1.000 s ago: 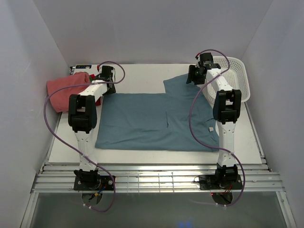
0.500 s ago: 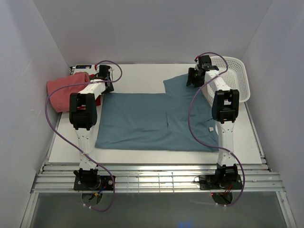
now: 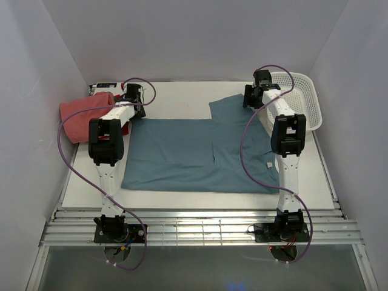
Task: Fold and stack the t-shirts
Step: Fold the tshirt
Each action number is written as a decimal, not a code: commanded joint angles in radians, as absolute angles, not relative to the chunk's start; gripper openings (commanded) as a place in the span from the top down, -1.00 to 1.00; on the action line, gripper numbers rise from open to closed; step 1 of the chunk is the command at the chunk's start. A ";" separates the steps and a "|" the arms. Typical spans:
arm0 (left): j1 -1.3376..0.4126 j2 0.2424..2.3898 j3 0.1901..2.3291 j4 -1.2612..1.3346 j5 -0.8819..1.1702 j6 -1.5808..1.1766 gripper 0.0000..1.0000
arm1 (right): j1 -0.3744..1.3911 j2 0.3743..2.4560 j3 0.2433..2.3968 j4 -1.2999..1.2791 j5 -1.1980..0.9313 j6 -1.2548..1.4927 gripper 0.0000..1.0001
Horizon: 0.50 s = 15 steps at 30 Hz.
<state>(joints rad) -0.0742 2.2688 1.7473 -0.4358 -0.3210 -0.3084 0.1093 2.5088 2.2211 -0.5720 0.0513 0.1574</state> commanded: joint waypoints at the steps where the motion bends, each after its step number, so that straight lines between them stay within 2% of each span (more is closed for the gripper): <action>1: -0.071 2.246 1.735 -0.428 -0.302 -0.314 -0.14 | 0.097 2.503 2.250 -0.509 0.086 0.170 -0.23; 6: -0.071 2.249 1.735 -0.428 -0.299 -0.311 -0.11 | 0.089 2.569 2.325 -0.557 0.009 0.195 -0.25; 11: -0.071 2.261 1.743 -0.430 -0.291 -0.310 -0.09 | 0.089 2.625 2.307 -0.584 -0.165 0.218 -0.26; 15: -0.071 2.261 1.740 -0.431 -0.290 -0.311 -0.06 | 0.097 2.649 2.316 -0.604 -0.219 0.221 -0.26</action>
